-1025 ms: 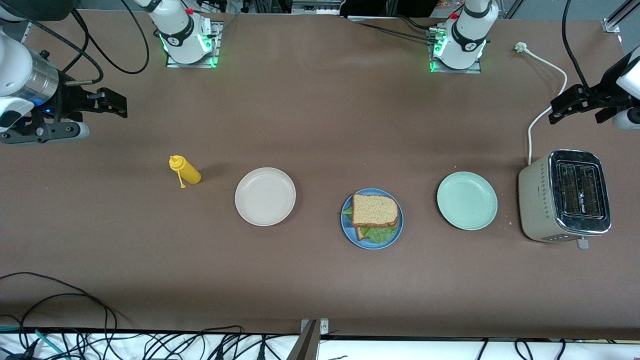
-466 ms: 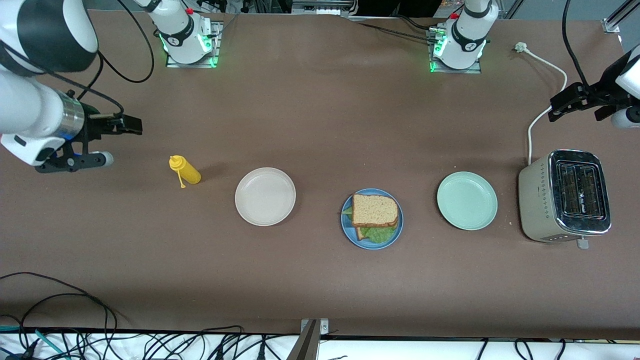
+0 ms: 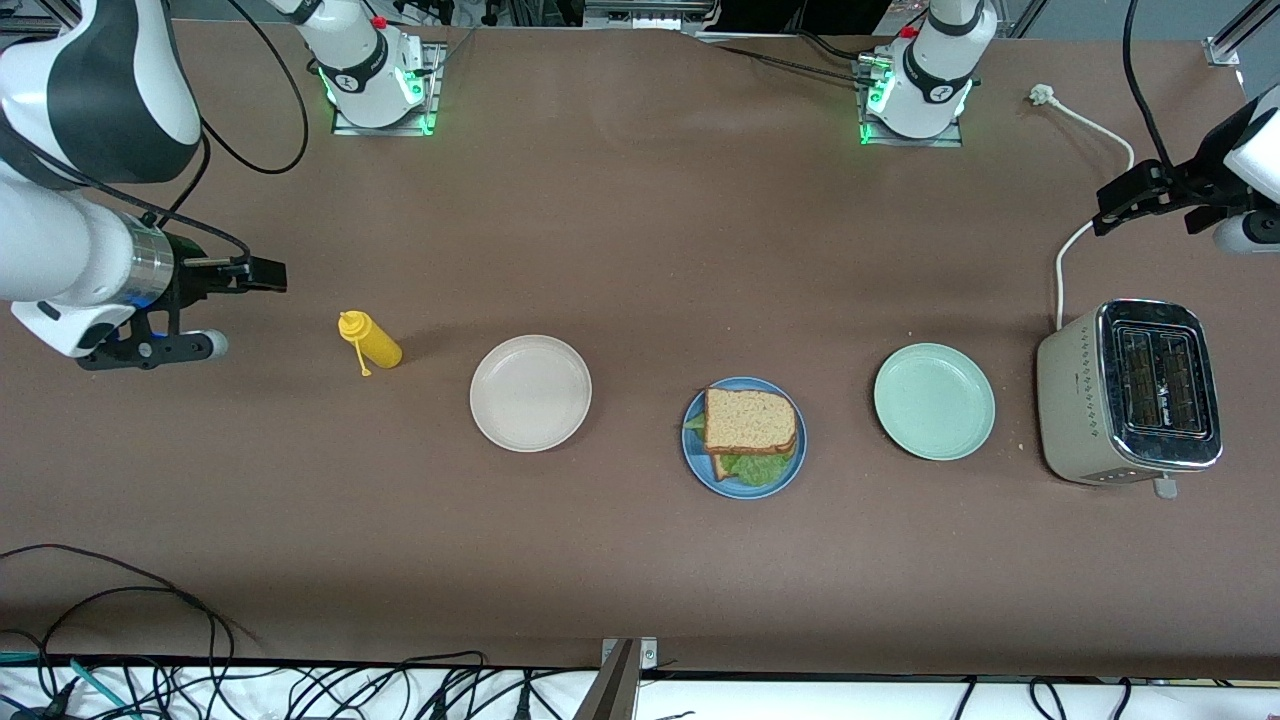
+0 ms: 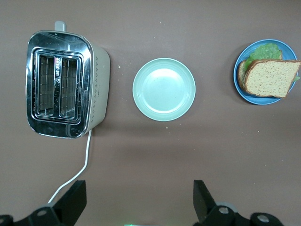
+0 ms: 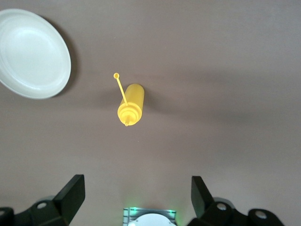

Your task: Make sandwich in blue plate with both arms

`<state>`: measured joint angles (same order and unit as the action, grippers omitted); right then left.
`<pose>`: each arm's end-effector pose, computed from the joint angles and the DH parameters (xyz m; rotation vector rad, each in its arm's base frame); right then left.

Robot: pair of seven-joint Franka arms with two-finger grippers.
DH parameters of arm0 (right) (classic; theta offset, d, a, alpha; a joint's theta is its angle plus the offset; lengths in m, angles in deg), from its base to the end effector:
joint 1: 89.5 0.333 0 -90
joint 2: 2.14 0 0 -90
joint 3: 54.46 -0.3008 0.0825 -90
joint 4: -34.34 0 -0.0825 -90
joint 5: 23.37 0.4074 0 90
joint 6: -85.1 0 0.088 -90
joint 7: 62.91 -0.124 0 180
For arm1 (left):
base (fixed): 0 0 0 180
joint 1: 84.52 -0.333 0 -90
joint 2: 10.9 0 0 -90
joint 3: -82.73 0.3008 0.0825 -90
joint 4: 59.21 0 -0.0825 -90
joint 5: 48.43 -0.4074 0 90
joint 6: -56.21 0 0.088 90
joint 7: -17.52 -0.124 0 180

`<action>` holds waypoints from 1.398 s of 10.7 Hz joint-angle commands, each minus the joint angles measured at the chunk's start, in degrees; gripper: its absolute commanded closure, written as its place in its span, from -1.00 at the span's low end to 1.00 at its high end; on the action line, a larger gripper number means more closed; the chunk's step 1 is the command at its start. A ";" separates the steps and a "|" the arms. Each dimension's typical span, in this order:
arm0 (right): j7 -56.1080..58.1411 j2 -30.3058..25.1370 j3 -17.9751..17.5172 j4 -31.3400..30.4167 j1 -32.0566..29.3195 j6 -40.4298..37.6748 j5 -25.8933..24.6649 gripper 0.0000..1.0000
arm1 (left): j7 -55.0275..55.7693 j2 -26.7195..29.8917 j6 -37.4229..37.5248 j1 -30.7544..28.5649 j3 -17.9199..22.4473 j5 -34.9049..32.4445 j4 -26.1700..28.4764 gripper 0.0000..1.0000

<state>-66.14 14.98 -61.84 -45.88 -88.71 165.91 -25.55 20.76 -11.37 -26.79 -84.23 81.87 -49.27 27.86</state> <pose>0.6263 0.0753 0.4833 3.0792 0.1315 -0.4417 0.5663 -0.0094 0.6025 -3.1211 -0.0588 0.1228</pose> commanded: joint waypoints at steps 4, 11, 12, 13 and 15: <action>-2.48 -1.83 0.08 5.50 -0.44 0.13 -0.36 -1.00 | 0.63 -0.77 1.43 0.14 0.16 -1.36 -1.90 -1.00; -1.60 -1.74 1.23 6.13 -2.02 0.22 -0.10 -1.00 | 0.63 -0.77 1.43 0.06 0.24 -1.45 -1.90 -1.00; -1.52 -1.74 1.23 6.13 -2.20 0.22 0.25 -1.00 | 0.63 -0.77 1.43 0.06 0.24 -1.45 -1.90 -1.00; -1.43 -1.74 1.14 6.13 -2.20 0.22 0.25 -1.00 | 0.63 -0.77 1.43 0.06 0.24 -1.45 -1.90 -1.00; -0.29 -1.74 1.14 6.04 -2.20 0.75 0.25 -1.00 | 0.63 -0.77 1.43 0.06 0.33 -1.45 -1.90 -1.00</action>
<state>-68.22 13.11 -60.31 -40.72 -90.40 166.57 -25.53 20.86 -11.37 -26.74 -84.41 82.03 -49.27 27.84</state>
